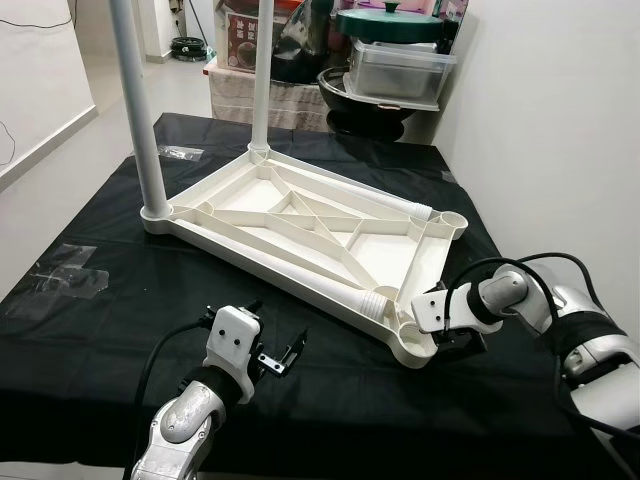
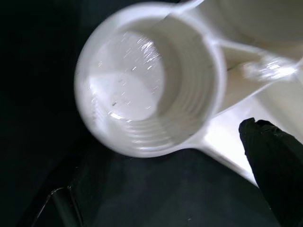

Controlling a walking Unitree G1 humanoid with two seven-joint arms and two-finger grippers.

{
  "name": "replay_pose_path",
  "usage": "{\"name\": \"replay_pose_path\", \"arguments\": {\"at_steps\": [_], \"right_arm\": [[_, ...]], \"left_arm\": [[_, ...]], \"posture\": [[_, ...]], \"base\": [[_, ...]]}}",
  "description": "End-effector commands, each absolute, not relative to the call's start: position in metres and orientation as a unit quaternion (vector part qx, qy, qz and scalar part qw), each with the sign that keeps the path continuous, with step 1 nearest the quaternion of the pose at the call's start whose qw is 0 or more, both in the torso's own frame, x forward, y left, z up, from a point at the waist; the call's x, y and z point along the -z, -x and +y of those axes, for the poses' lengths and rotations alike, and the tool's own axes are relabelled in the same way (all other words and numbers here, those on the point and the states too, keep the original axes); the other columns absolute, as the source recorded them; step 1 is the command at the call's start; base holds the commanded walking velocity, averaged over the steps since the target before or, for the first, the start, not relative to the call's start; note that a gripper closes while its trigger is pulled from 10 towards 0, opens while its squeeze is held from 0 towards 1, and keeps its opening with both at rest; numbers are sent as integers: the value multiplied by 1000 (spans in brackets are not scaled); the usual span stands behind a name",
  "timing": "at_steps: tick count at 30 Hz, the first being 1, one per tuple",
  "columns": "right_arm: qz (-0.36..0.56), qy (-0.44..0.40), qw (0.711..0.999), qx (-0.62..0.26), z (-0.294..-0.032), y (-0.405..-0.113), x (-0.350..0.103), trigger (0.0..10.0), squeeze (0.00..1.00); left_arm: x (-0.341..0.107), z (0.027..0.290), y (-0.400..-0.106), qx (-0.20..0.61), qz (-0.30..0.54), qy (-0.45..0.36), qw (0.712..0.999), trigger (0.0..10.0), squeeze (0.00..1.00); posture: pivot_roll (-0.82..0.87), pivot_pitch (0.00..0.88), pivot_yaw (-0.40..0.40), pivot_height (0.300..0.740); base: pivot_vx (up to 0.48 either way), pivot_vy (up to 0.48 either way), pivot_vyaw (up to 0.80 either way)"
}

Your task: Building children table

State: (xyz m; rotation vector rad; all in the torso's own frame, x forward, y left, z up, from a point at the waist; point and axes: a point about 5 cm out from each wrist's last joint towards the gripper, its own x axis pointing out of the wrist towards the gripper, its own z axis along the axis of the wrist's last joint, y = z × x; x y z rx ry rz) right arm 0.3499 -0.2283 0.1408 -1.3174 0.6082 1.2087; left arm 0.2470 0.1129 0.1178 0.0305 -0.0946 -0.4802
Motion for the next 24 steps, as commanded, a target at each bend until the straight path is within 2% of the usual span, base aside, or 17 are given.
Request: {"name": "replay_pose_path", "arguments": {"at_steps": [1,7,8,10,11,12,14,15,16,17,19,20,24], "right_arm": [[294,567,567,-520,-233,-347,-134,10000,0],[328,533,572,-531,-234,-344,-129,10000,0],[333,520,576,-535,-231,-344,-129,9176,0],[336,512,579,-538,-230,-345,-129,9176,0],[336,509,577,-543,-228,-345,-129,4471,0],[335,513,571,-547,-226,-345,-130,4078,0],[335,513,571,-547,-226,-345,-130,4078,0],[334,518,563,-550,-225,-344,-129,4784,0],[334,518,563,-550,-225,-344,-129,4784,0],[334,521,558,-553,-225,-344,-129,3059,0],[333,520,554,-558,-224,-343,-128,3059,0],[334,514,552,-565,-222,-342,-126,0,0],[334,504,550,-576,-221,-340,-124,0,0]], "left_arm": [[-114,110,-245,242,-38,-12,970,10000,0],[-113,110,-246,242,-36,-12,969,10000,0],[-113,109,-246,243,-36,-12,969,10000,0],[-113,109,-246,243,-36,-12,969,10000,0],[-113,108,-246,244,-36,-11,969,10000,0],[-113,107,-246,245,-36,-10,969,10000,0],[-113,107,-246,245,-36,-10,969,10000,0],[-113,107,-246,246,-37,-10,969,10000,0],[-113,107,-246,246,-37,-10,969,10000,0],[-113,106,-246,246,-37,-10,969,10000,0],[-113,106,-246,246,-36,-9,969,10000,0],[-113,106,-246,246,-36,-9,969,10000,0],[-112,106,-246,245,-35,-9,969,10000,0]], "posture": [[66,0,-159,740],[61,0,-157,740],[57,0,-156,740],[57,0,-156,740],[55,0,-156,740],[55,0,-157,740],[55,0,-157,740],[55,0,-158,740],[55,0,-158,740],[55,0,-158,740],[55,0,-159,740],[55,0,-161,740],[52,0,-159,740]], "base": [[0,0,0],[0,0,0],[0,0,0],[0,0,0],[0,0,0],[0,0,0],[0,0,0],[0,0,0],[0,0,0],[0,0,0],[0,0,0],[0,0,0],[0,0,0]]}}
